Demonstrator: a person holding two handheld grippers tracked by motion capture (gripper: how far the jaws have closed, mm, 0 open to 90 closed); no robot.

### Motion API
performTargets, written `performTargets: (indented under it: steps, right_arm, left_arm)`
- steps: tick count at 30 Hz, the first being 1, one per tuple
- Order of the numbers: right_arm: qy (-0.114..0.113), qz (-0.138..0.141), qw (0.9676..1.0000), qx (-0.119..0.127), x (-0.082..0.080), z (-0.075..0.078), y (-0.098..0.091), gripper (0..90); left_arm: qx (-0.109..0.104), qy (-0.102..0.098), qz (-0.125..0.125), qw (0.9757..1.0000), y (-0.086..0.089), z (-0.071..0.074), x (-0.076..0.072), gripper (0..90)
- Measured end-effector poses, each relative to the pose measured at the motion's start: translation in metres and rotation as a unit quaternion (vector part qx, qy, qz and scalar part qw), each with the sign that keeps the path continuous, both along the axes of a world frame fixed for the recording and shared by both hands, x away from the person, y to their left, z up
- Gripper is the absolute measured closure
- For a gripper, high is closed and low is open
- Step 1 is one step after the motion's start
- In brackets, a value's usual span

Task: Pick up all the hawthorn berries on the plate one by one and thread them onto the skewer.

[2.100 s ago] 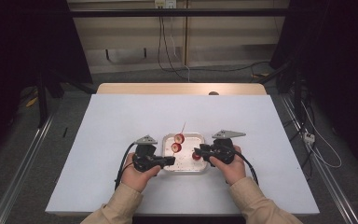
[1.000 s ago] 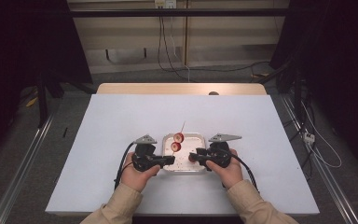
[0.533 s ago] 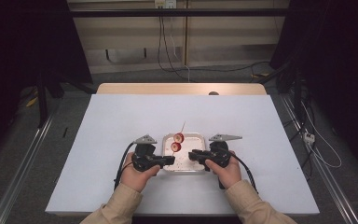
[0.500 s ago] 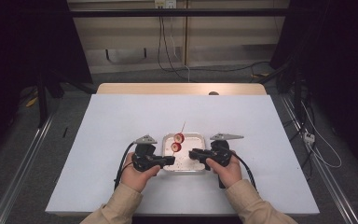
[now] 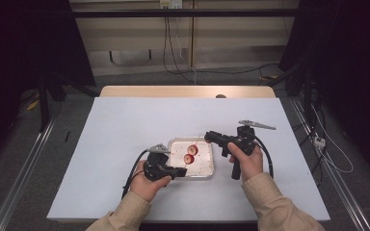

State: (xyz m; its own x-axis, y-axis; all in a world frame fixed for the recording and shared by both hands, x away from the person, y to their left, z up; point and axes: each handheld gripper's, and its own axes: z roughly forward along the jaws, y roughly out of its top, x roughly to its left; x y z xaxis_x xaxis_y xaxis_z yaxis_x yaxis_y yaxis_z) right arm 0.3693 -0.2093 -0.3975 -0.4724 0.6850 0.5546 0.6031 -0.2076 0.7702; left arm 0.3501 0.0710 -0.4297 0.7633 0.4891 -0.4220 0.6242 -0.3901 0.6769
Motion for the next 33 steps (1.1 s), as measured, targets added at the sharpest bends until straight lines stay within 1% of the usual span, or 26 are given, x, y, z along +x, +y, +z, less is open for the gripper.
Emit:
performTargets:
  steps: [1, 5, 6, 7, 8, 13, 15, 20, 21, 23, 25, 33]
  right_arm:
    - [-0.002, -0.003, 1.0000, 0.002, 0.000, 0.003, -0.001, 73.3]
    - [-0.006, -0.008, 0.9999, 0.008, 0.001, 0.008, -0.002, 73.3]
    - [-0.006, -0.006, 0.9999, 0.011, 0.001, 0.009, -0.002, 73.3]
    - [-0.006, -0.005, 0.9999, 0.009, 0.001, 0.009, -0.001, 73.4]
    - [-0.006, -0.005, 0.9999, 0.009, 0.001, 0.009, -0.001, 73.4]
    - [-0.007, -0.006, 0.9999, 0.008, 0.001, 0.009, -0.001, 73.3]
    - [-0.006, -0.006, 0.9999, 0.007, 0.001, 0.009, -0.001, 73.3]
    - [-0.007, -0.006, 0.9999, 0.010, 0.002, 0.008, -0.001, 73.4]
    - [-0.008, -0.005, 0.9999, 0.007, 0.002, 0.008, -0.001, 73.4]
    - [-0.009, -0.007, 0.9999, 0.010, 0.002, 0.008, 0.000, 73.3]
    - [-0.010, -0.008, 0.9999, 0.007, 0.001, 0.008, 0.000, 73.4]
    - [-0.011, -0.009, 0.9999, 0.008, 0.001, 0.007, -0.002, 73.3]
  left_arm:
    - [0.005, 0.000, -0.006, 1.0000, -0.001, 0.000, -0.001, 89.4]
    - [0.012, 0.003, -0.016, 0.9998, -0.007, -0.003, -0.004, 89.4]
    - [0.011, 0.003, -0.019, 0.9998, -0.008, -0.003, -0.004, 89.4]
    - [0.010, 0.003, -0.018, 0.9998, -0.009, -0.003, -0.004, 89.4]
    - [0.012, 0.003, -0.020, 0.9997, -0.009, -0.003, -0.004, 89.4]
    - [0.009, 0.004, -0.017, 0.9998, -0.008, -0.003, -0.005, 89.4]
    - [0.014, 0.003, -0.023, 0.9996, -0.009, -0.003, -0.005, 89.4]
    - [0.011, 0.005, -0.025, 0.9996, -0.011, -0.004, -0.006, 89.4]
    - [0.011, 0.005, -0.025, 0.9996, -0.011, -0.004, -0.006, 89.4]
    - [0.011, 0.005, -0.023, 0.9997, -0.011, -0.004, -0.006, 89.4]
    - [0.012, 0.005, -0.021, 0.9997, -0.010, -0.004, -0.005, 89.4]
    - [0.008, 0.002, -0.022, 0.9997, -0.010, -0.003, -0.006, 89.4]
